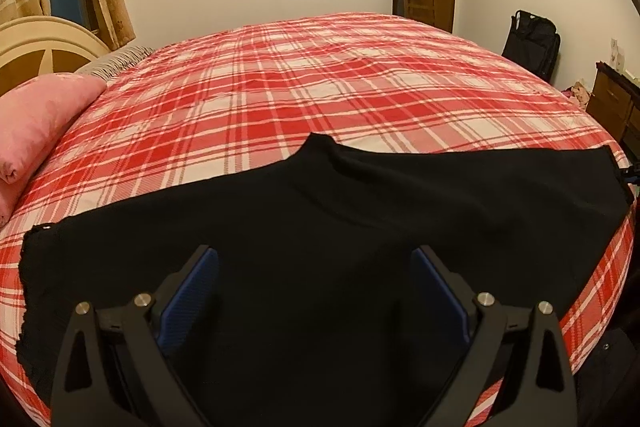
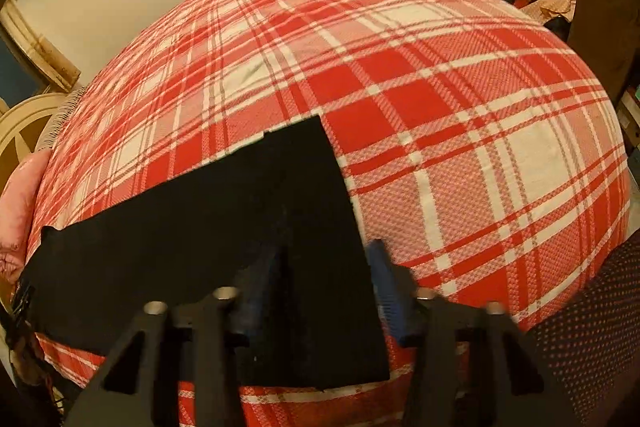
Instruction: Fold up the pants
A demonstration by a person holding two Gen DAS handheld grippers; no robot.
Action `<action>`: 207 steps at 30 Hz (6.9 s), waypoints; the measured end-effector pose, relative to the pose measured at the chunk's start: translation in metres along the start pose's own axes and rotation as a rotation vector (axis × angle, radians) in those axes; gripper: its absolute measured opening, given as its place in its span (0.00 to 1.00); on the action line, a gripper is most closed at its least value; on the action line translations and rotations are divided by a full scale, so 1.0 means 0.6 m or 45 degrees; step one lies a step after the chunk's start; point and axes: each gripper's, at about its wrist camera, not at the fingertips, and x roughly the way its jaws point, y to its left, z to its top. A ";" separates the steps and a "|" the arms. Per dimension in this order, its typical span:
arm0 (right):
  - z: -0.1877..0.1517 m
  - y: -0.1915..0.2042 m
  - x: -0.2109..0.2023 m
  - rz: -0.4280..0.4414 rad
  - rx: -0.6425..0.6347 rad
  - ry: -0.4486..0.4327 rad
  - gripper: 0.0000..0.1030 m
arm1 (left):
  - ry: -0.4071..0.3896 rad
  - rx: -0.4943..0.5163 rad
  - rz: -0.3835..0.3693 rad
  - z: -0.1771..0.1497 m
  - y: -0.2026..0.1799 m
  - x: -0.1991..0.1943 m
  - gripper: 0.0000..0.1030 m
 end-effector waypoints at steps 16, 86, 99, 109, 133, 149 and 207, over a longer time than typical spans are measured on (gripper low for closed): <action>-0.057 0.314 -0.118 0.132 -0.449 -0.219 0.11 | -0.017 0.051 -0.465 0.017 -0.110 -0.032 0.96; -0.169 0.304 -0.065 0.451 -0.471 -0.364 0.64 | 0.202 -0.021 -0.718 0.111 -0.158 -0.036 0.06; -0.224 0.382 -0.054 0.490 -0.716 -0.300 0.64 | 0.180 -0.018 -0.609 0.069 -0.085 -0.022 0.06; -0.256 0.408 -0.024 0.436 -0.846 -0.196 0.64 | 0.265 -0.036 -0.483 0.013 -0.071 0.043 0.32; -0.248 0.459 -0.014 0.473 -0.843 -0.185 0.64 | 0.113 -0.054 -0.115 0.056 -0.043 0.065 0.79; -0.246 0.651 0.007 0.497 -1.125 -0.192 0.66 | 0.034 -0.261 -0.027 0.010 0.093 -0.020 0.89; -0.309 0.766 0.072 0.581 -0.999 -0.118 0.69 | -0.011 -0.582 0.008 -0.125 0.397 -0.030 0.58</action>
